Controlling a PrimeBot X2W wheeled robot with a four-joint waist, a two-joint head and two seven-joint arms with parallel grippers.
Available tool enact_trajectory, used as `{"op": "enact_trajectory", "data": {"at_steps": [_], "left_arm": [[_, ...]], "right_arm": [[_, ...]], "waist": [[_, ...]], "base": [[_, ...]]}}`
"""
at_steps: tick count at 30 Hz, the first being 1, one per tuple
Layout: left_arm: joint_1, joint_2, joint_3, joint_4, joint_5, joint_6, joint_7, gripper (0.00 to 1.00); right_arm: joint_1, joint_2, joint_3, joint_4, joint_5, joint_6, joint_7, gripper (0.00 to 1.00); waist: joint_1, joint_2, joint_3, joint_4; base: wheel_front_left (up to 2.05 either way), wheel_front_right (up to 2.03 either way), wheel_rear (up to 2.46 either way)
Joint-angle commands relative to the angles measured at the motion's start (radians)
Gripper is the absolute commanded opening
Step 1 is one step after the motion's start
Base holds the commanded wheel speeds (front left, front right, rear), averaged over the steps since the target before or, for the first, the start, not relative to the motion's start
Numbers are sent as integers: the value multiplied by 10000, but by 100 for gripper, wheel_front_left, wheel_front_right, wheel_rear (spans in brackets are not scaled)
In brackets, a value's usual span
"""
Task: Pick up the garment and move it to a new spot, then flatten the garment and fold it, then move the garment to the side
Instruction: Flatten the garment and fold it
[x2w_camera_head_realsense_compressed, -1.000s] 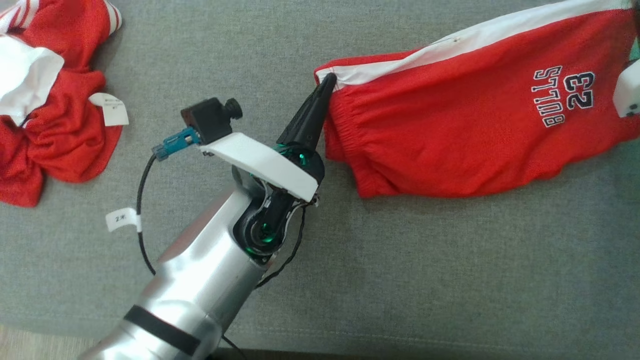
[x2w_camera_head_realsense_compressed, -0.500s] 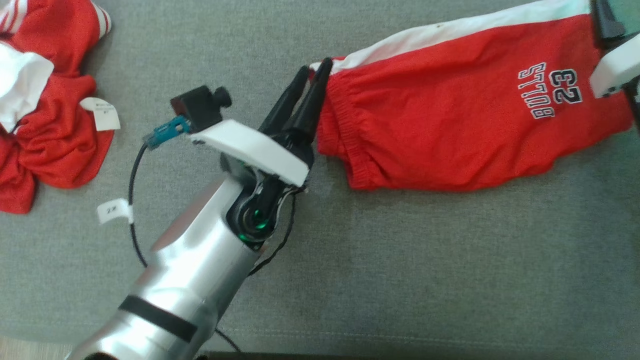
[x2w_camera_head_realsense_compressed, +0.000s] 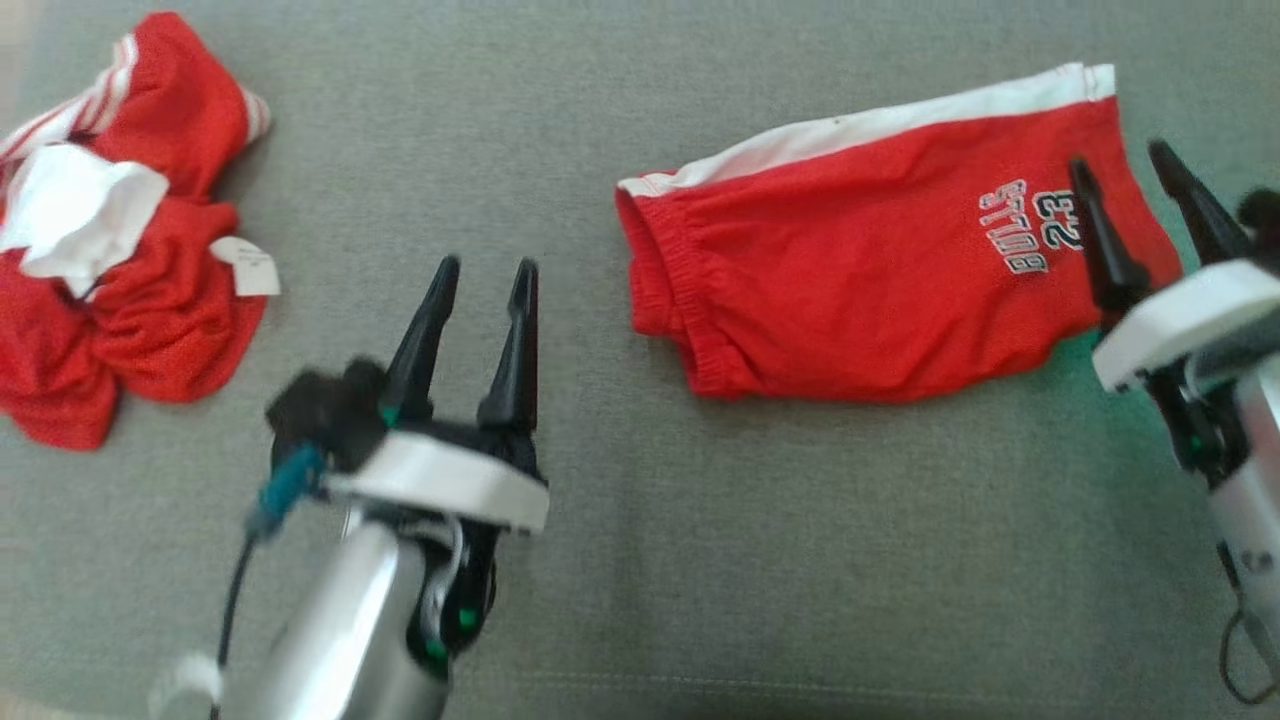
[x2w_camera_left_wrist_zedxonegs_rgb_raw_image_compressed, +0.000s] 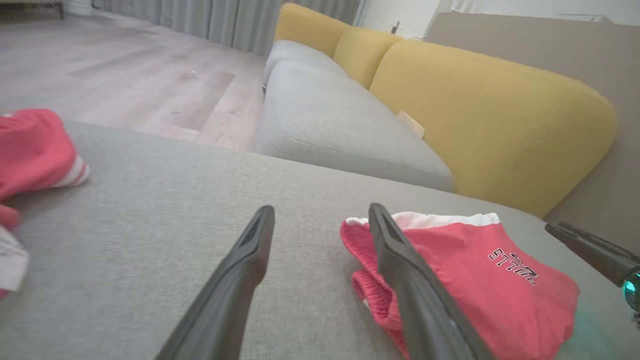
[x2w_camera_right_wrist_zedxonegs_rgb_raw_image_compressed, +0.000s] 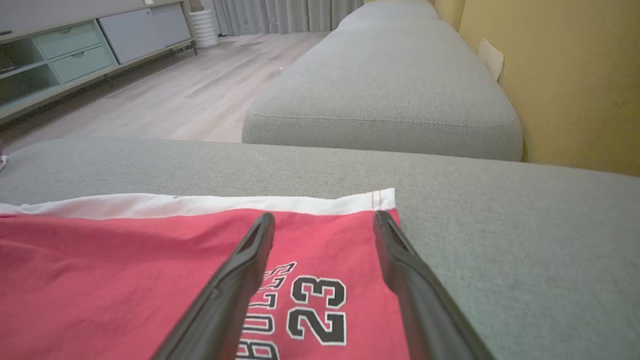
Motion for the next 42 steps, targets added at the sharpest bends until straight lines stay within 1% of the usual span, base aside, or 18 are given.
{"op": "enact_trajectory", "data": {"at_steps": [1, 3, 5, 7, 9, 13, 17, 20, 22, 24, 25, 26, 27, 28, 31, 34, 35, 42], "left_arm": [[36, 15, 468, -622, 361, 109, -77, 100], [497, -51, 491, -1049, 1032, 206, -77, 100], [889, -99, 424, -1330, 1353, 224, -77, 100], [1139, -123, 282, -1516, 1605, 201, -77, 100], [1293, -134, 111, -1646, 1635, 188, -77, 100], [1323, -139, -320, -1840, 1632, 322, -77, 100], [1258, -141, -531, -1933, 1819, 514, -77, 100], [1294, -141, -601, -1959, 1880, 607, -78, 100], [1326, -141, -638, -1929, 1914, 621, -78, 100], [1346, -142, -655, -1897, 1938, 617, -78, 100], [1353, -142, -660, -1877, 1951, 616, -78, 100], [1360, -142, -661, -1864, 1962, 618, -78, 100], [1369, -142, -656, -1855, 1972, 625, -78, 100], [1380, -142, -652, -1851, 1974, 630, -78, 100], [1422, -142, -661, -1827, 1962, 620, -78, 100], [1447, -142, -654, -1807, 1974, 619, -78, 100], [1447, -142, -654, -1807, 1974, 619, -78, 100], [1460, -142, -632, -1779, 1956, 562, -78, 100]], "right_arm": [[145, -107, -125, -403, 176, -9, 118, 100], [392, -233, -538, -441, 266, -9, 424, 100], [481, -409, -1000, -282, 155, -9, 785, 100], [459, -636, -1356, -5, -191, -9, 1177, 100], [387, -766, -1647, 331, -506, -9, 1564, 100], [251, -902, -1991, 1110, -1067, -9, 2244, 100], [168, -811, -2385, 1780, -1417, -9, 2579, 100], [135, -615, -2641, 2221, -1491, -9, 2835, 100], [118, -462, -2773, 2469, -1386, -9, 3039, 100], [81, -275, -2882, 2662, -1037, -9, 3330, 100], [73, -199, -2880, 2716, -867, -9, 3507, 77], [71, -138, -2847, 2741, -687, -9, 3708, 40], [79, -108, -2770, 2735, -526, -9, 3924, 12], [101, -102, -2661, 2702, -388, -9, 4142, 0], [200, -255, -2344, 2490, -150, -9, 4571, 0], [266, -565, -2402, 2354, -221, -9, 4390, 0], [266, -565, -2402, 2354, -221, -9, 4390, 0], [379, -1012, -3008, 2086, -1349, -9, 3815, 0]], "waist": [[0, 0, -138, 198], [0, 0, -217, 409], [0, 0, -271, 647], [0, 0, -286, 904], [0, 0, -278, 1145], [0, 0, -208, 1540], [0, 0, -148, 1828], [0, 0, -125, 1965], [0, 0, -128, 2028], [0, 0, -139, 2064], [0, 0, -149, 2073], [0, 0, -157, 2073], [0, 0, -164, 2063], [0, 0, -173, 2043], [0, 0, -219, 1912], [0, 0, -284, 1719], [0, 0, -284, 1719], [0, 0, -405, 1036]], "base": [[0, 0, 0], [0, 0, 0], [0, 0, 0], [0, 0, 0], [0, 0, 0], [0, 0, 0], [0, 0, 0], [0, 0, 0], [0, 0, 0], [0, 0, 0], [0, 0, 0], [0, 0, 0], [0, 0, 0], [0, 0, 0], [0, 0, 0], [0, 0, 0], [0, 0, 0], [0, 0, 0]]}}
